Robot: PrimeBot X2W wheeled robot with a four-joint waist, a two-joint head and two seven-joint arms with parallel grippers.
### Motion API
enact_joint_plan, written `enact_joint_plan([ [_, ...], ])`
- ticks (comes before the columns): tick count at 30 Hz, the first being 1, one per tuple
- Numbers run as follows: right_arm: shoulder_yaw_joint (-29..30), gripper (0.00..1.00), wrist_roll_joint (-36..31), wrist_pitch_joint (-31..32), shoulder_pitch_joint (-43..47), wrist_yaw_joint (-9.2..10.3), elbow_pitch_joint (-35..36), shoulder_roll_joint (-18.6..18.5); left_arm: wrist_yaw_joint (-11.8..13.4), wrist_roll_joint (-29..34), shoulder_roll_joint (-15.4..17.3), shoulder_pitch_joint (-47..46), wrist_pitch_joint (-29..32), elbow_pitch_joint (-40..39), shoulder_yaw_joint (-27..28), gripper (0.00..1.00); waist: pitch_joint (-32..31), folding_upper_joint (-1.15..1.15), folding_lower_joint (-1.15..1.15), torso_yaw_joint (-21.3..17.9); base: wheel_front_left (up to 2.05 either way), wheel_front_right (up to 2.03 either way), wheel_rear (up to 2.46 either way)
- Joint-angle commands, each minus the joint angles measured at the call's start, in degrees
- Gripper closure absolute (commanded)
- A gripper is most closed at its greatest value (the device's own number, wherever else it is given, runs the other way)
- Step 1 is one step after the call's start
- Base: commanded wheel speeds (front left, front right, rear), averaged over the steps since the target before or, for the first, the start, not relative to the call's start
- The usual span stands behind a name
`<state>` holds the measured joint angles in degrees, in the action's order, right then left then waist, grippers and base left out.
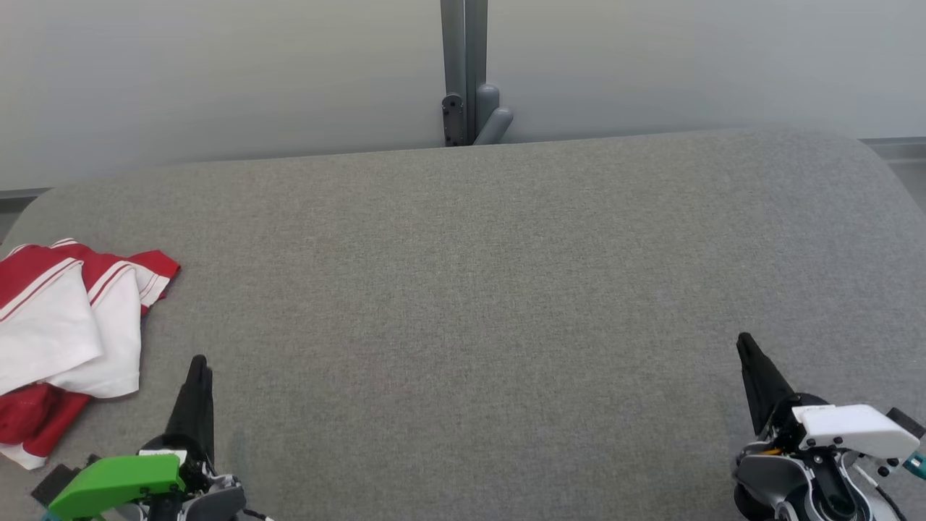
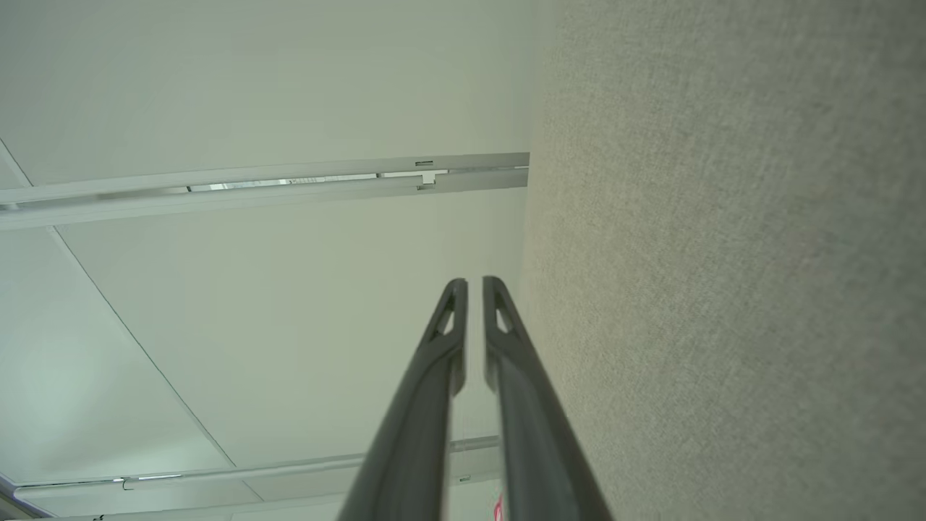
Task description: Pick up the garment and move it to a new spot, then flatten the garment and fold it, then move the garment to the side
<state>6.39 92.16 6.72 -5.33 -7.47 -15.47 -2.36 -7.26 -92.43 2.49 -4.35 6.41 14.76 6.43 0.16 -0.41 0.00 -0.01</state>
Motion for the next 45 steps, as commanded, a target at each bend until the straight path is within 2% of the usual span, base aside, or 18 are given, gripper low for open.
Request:
enact_joint_plan([
  [1, 0.0, 0.0, 0.0, 0.0, 0.2, 0.0, -0.1, 0.0, 0.0, 0.0, 0.0, 0.2, 0.0, 0.2, 0.0, 0.0, 0.0, 0.0, 0.0, 0.0, 0.0, 0.0, 0.0],
  [7, -1.3, 0.0, -1.3, -1.5, 0.4, 0.0, 0.5, -0.4, 0.0, 1.7, 0.2, 0.3, -1.9, 0.7, -1.3, 0.0, 0.1, 0.02, 0.0, 0.0, 0.0, 0.0, 0.0],
  [13, -3.2, 0.0, -4.9, -3.7, 0.0, 0.0, 0.3, -1.6, 0.0, 6.5, 0.4, -0.1, -3.6, 1.2, -1.7, 0.0, 0.2, 0.04, 0.0, 0.0, 0.0, 0.0, 0.0],
  [21, -3.1, 0.0, -12.9, -5.5, -0.3, -0.01, 0.2, -1.7, -0.1, 15.4, 0.3, -0.3, -5.4, 1.5, -2.0, 0.0, 0.3, 0.06, 0.0, 0.0, 0.0, 0.0, 0.0],
  [35, -4.5, 0.0, -30.3, -8.7, -0.4, -0.01, 0.4, -1.7, 0.1, 34.4, 0.2, -0.3, -8.6, 1.9, -3.2, 0.0, 0.4, 0.11, 0.0, 0.0, 0.0, 0.0, 0.0],
  [45, -5.2, 0.0, -39.6, -10.8, -0.6, -0.01, 0.8, -1.7, 0.4, 43.3, 0.2, -0.4, -10.7, 3.1, -4.0, 0.0, 0.5, 0.14, 0.0, -0.1, 0.0, 0.0, 0.0],
])
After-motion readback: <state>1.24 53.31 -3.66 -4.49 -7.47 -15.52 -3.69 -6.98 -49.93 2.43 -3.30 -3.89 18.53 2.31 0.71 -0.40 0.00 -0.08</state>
